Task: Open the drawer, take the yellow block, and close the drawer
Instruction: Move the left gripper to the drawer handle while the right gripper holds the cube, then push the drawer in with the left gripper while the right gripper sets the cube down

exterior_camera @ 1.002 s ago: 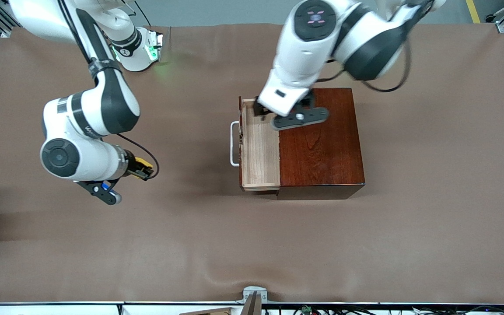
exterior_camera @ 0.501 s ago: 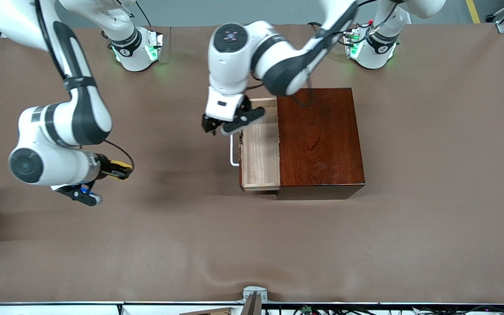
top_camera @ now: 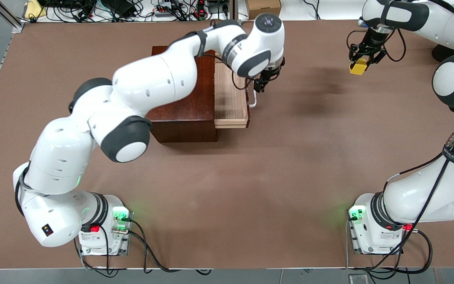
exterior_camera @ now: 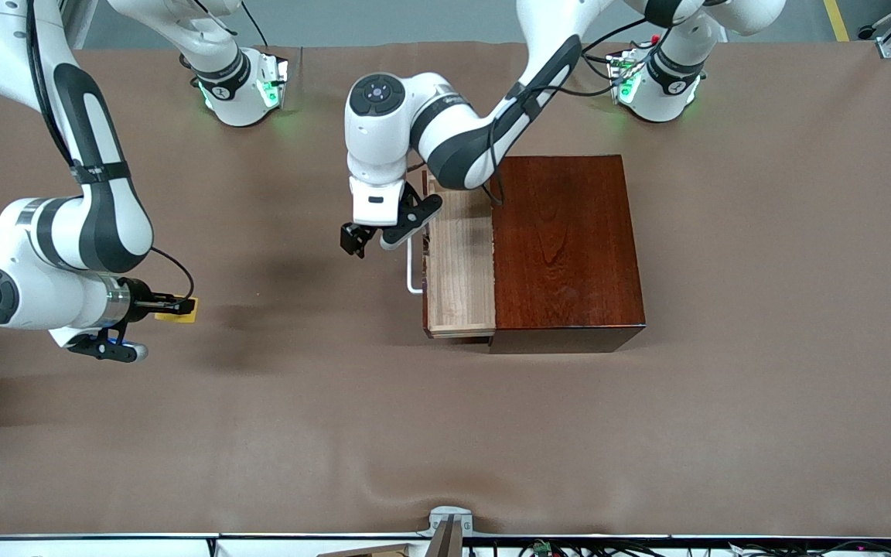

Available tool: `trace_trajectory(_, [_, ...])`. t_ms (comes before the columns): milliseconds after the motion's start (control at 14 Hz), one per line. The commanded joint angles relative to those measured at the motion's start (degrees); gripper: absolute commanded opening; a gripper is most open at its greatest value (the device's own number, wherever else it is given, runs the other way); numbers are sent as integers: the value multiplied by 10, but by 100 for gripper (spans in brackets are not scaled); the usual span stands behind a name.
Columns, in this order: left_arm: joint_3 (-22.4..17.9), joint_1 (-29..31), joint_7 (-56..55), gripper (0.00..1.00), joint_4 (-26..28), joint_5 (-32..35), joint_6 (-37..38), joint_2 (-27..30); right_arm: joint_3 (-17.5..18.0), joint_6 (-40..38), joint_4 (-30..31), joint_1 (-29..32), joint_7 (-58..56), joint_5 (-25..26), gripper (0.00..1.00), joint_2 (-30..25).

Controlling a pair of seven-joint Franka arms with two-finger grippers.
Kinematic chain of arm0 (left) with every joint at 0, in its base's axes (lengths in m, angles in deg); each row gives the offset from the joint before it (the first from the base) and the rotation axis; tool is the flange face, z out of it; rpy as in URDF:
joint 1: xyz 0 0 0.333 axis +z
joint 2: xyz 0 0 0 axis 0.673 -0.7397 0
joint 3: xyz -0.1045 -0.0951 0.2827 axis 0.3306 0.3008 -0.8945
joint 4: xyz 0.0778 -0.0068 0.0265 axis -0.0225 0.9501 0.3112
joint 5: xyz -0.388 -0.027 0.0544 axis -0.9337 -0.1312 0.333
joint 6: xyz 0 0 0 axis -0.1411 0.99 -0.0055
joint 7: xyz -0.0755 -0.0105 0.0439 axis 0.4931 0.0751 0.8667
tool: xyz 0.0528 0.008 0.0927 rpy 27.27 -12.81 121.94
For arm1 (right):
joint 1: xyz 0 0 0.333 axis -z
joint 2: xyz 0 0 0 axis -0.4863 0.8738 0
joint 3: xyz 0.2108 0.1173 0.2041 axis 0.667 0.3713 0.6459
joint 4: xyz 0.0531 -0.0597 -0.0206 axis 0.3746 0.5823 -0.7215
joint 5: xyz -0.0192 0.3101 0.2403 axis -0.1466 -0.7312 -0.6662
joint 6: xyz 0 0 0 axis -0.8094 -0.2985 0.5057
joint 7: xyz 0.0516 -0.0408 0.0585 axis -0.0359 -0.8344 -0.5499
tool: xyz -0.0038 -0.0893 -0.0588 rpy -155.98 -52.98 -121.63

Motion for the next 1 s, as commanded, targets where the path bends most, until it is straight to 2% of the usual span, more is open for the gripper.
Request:
trace_trajectory(0, [-31,-26,-45,100,-21,9,-10,-29,10,62,63,23,-34,18,0,-19])
trace_trajectory(430, [-32,-24,-54,100,-13,10,6,-35,10,145,113,44,-63,19,0,-4])
trace_trajectory(788, [-33,-18,-50,100,-10,14,62,-32,10,155,114,60,-86,20,2,19])
trace_trajectory(931, [-37,-13,-48,100,-10,14,92,-27,11,183,130,62,-86,19,4,23])
